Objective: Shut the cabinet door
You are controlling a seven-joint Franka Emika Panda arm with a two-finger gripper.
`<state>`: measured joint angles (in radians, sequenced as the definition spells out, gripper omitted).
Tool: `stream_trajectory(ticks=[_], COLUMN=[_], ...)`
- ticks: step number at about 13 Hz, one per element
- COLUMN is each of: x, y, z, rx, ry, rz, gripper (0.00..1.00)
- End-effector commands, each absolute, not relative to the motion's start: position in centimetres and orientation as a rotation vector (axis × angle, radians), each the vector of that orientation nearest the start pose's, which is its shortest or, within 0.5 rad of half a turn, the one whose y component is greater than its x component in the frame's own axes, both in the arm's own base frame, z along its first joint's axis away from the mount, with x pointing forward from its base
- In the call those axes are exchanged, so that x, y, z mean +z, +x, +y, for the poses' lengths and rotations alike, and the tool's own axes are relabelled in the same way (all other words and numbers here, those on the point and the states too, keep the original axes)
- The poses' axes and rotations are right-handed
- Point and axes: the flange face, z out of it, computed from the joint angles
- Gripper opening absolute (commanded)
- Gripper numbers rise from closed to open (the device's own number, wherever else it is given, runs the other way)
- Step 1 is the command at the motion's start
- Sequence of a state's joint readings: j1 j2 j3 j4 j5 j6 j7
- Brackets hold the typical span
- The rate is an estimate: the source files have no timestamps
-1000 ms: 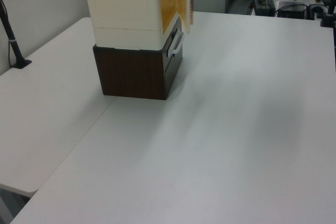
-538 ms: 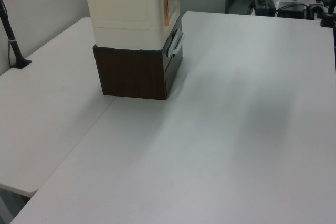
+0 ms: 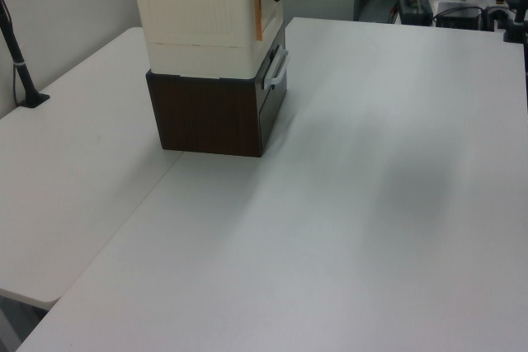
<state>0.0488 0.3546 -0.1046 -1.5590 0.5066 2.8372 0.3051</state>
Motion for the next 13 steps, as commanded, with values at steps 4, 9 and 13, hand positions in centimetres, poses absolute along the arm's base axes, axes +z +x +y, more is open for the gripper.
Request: stream_trajectory(ticks=[4, 9, 13], x=[54.6, 57.4, 60.8], y=[66.0, 61.1, 56.1], z=[-6.5, -10.9, -11.2], rx=[-0.893, -0.554, -0.215], ry=[-2.513, -2.788, -2.958], rz=[0.699, 0.54, 0.359], gripper=[0.03, 0.03, 0.07])
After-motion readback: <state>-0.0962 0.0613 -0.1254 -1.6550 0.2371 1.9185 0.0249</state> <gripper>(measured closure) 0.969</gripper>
